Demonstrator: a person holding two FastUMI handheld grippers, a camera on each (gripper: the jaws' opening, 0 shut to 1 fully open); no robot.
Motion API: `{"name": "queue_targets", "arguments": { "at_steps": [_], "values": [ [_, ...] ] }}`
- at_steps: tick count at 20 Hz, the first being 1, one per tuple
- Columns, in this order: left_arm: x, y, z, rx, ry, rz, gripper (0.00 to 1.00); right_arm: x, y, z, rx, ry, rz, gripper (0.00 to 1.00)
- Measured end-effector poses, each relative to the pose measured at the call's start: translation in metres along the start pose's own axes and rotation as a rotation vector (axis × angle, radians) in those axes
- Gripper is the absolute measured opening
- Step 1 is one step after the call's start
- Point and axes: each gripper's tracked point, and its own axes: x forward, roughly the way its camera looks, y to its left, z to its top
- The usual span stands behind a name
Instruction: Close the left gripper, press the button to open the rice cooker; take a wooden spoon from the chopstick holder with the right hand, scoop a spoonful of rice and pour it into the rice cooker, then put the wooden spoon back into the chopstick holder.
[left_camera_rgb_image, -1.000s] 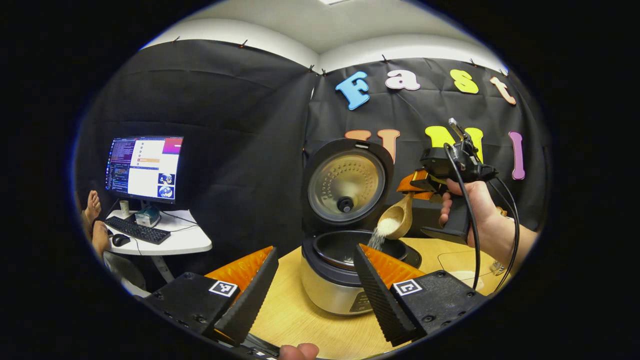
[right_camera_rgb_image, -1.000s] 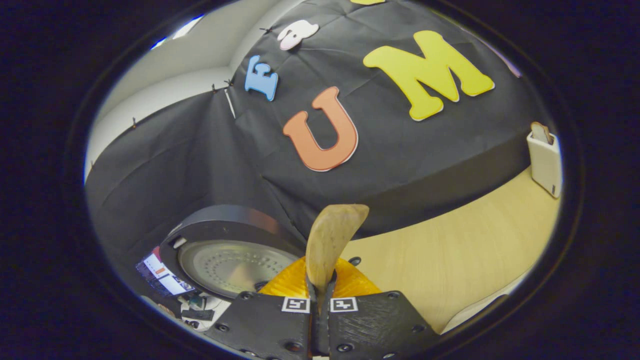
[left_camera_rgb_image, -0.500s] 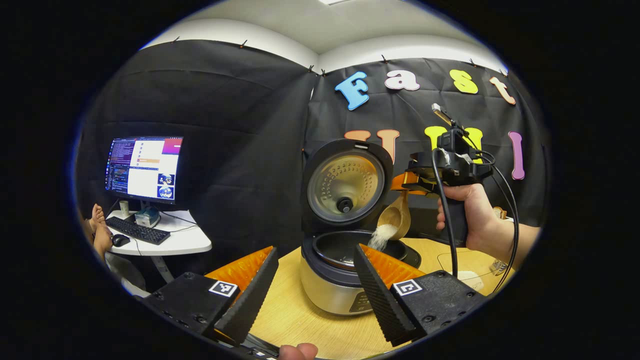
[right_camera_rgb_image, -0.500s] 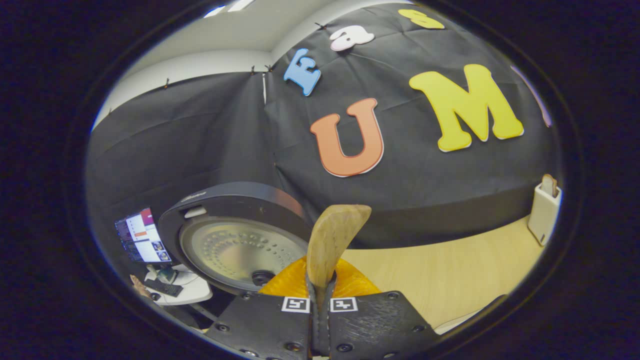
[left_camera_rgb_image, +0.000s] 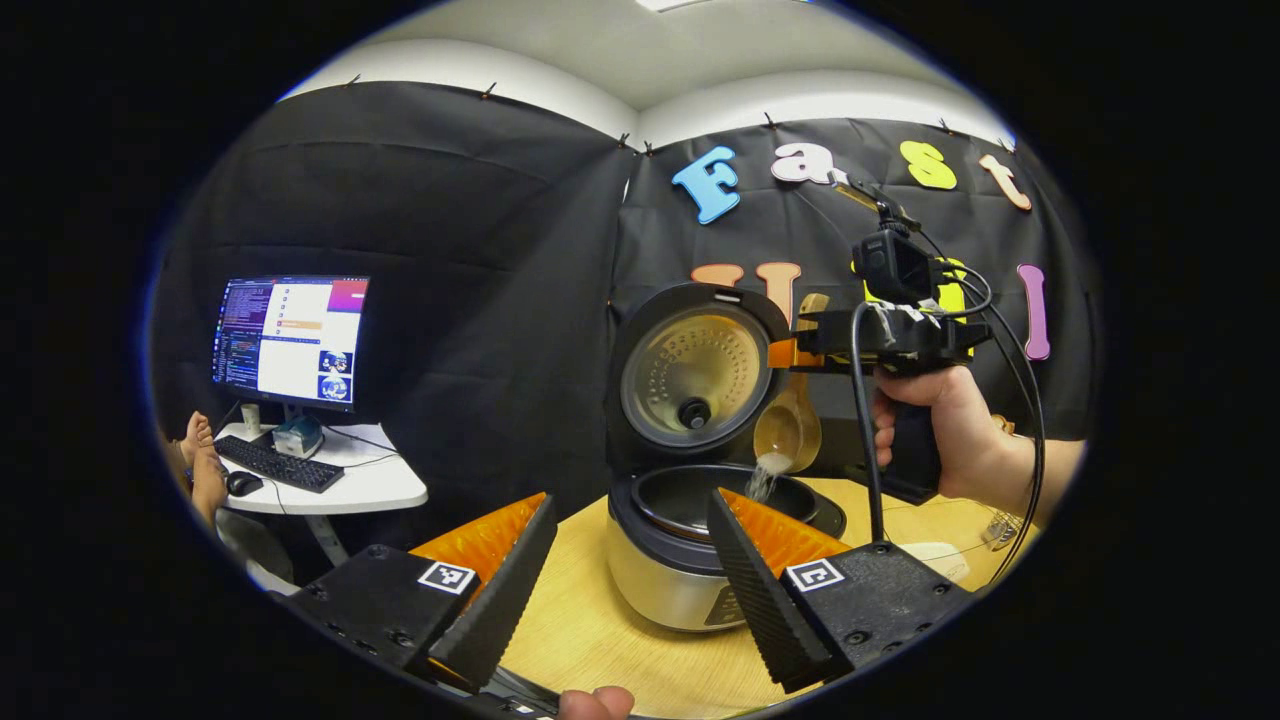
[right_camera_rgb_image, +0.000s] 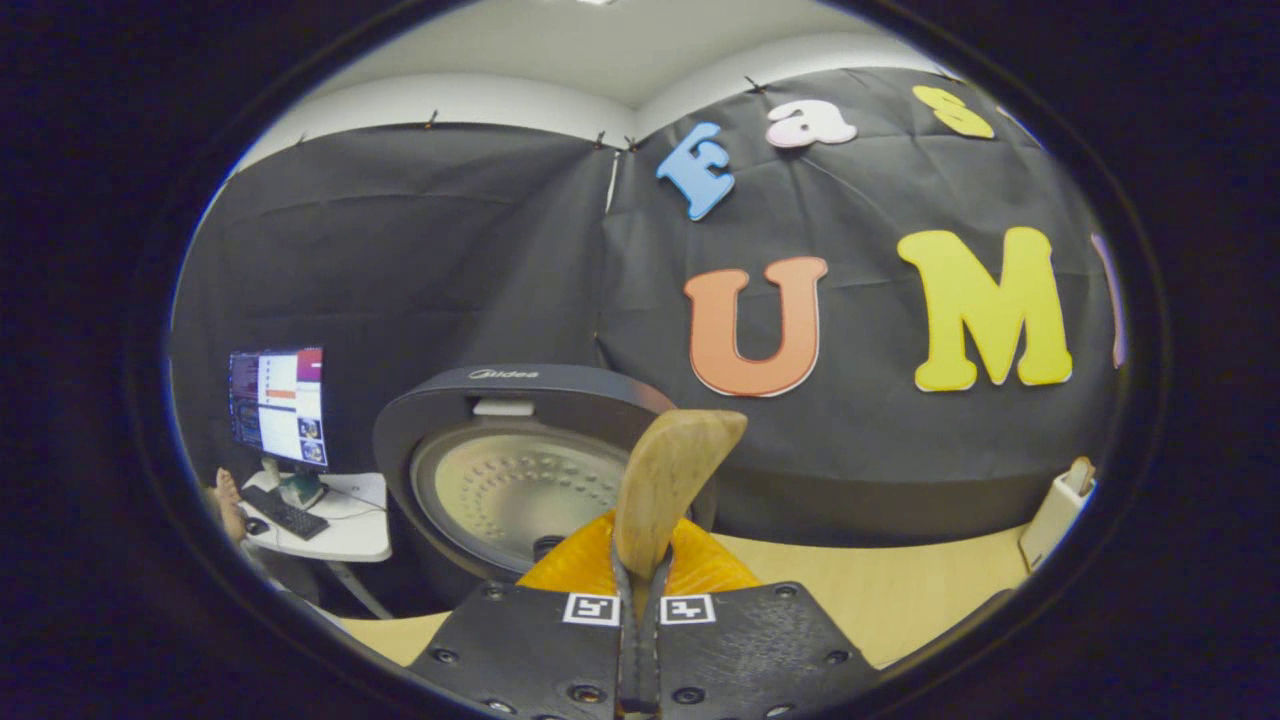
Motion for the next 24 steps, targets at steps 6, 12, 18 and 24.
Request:
{"name": "queue_targets", "arguments": {
  "at_steps": [6,12,18,24],
  "values": [
    [-0.002,0.008,0.001,-0.022,-0.003,0.003,0.96,-0.004,0.016,0.007,-0.180,-0.052,-0.010,0.00],
    [-0.003,0.010,0.001,-0.015,-0.005,0.015,0.96,-0.012,0.026,0.007,-0.236,-0.074,0.018,0.00],
    [-0.004,0.005,0.006,-0.005,-0.017,0.010,0.97,-0.019,0.005,0.012,-0.044,-0.048,0.031,0.02],
    [-0.008,-0.029,0.014,-0.003,-0.027,-0.038,0.97,-0.041,-0.015,0.033,0.241,-0.041,0.075,0.00]
  ]
}}
